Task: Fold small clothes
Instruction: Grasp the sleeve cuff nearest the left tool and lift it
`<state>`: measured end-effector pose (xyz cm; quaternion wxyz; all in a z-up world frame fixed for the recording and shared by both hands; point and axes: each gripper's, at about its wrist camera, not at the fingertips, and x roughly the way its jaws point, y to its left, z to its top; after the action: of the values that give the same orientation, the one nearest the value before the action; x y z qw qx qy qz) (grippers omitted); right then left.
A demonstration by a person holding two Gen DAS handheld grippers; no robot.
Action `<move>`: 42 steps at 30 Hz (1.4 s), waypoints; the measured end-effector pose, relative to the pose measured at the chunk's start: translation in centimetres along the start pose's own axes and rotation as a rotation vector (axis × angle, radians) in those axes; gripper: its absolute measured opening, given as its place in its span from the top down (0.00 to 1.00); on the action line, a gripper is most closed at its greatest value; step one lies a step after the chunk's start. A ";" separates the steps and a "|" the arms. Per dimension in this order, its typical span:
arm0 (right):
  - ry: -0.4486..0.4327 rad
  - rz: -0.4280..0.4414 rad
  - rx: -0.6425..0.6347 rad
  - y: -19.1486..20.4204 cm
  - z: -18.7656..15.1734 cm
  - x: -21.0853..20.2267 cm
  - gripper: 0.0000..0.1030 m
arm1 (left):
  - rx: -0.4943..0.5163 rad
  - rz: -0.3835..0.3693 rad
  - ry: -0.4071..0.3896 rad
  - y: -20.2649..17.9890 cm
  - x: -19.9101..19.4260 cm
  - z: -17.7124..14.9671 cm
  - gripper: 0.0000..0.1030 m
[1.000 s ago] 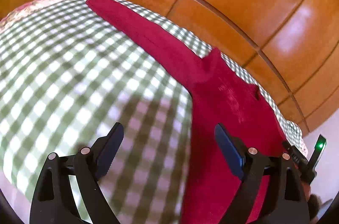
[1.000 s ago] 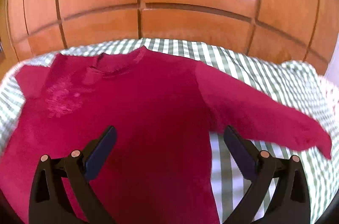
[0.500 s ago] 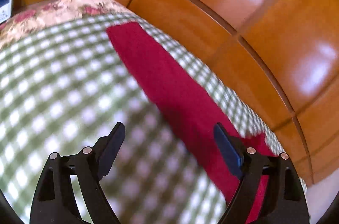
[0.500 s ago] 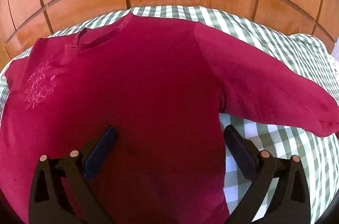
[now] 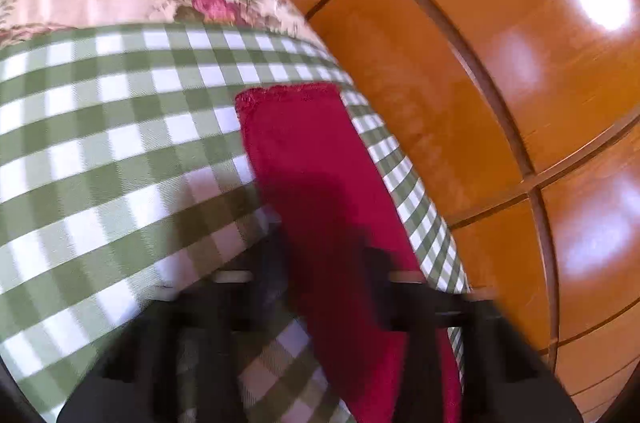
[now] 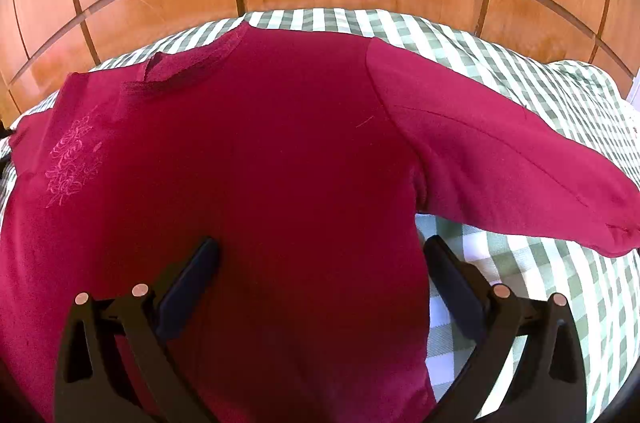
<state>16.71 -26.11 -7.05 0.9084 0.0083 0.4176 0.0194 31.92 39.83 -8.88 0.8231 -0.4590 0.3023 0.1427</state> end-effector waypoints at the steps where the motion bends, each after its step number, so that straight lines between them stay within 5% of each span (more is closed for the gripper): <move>1: 0.000 0.000 0.000 0.0 0.0 0.0 0.02 | -0.007 -0.004 0.008 0.0 0.2 0.2 0.92; 8: 0.000 0.001 0.000 0.0 0.0 0.1 0.02 | 0.043 -0.013 -0.166 1.9 -6.2 -0.1 0.92; 14: 0.000 0.001 0.000 0.0 -0.1 0.1 0.02 | 0.060 -0.008 -0.167 4.7 -9.1 -2.1 0.92; 15: 0.000 0.001 0.000 0.0 -0.1 0.1 0.02 | 0.050 -0.002 -0.164 5.1 -9.1 -2.4 0.81; 16: 0.000 0.001 0.000 0.0 -0.1 0.1 0.02 | 0.031 0.007 -0.165 5.9 -9.3 -2.2 0.54; 17: 0.000 0.001 0.000 0.0 -0.1 0.1 0.02 | -0.001 -0.007 -0.181 6.4 -9.3 -2.2 0.45; 21: 0.000 0.002 0.000 -0.1 -0.1 0.0 0.02 | -0.056 -0.005 -0.224 6.9 -9.8 -1.4 0.36; 23: 0.000 0.002 0.001 -0.1 -0.1 0.0 0.02 | -0.057 0.017 -0.224 6.4 -9.4 -0.7 0.38; 25: 0.000 0.002 0.000 -0.1 0.0 0.1 0.02 | -0.062 0.050 -0.190 6.1 -8.9 -0.4 0.92; 32: 0.000 0.003 0.002 -0.1 0.0 0.0 0.02 | 0.073 0.051 -0.264 0.9 -11.4 -1.7 0.92; 42: -0.002 0.005 0.004 -0.1 -0.1 0.0 0.02 | 0.263 -0.166 -0.242 -11.0 -13.7 -7.6 0.92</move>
<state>16.69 -26.23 -7.13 0.9086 0.0111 0.4169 0.0210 24.12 28.07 4.04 0.9153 -0.3503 0.1783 0.0878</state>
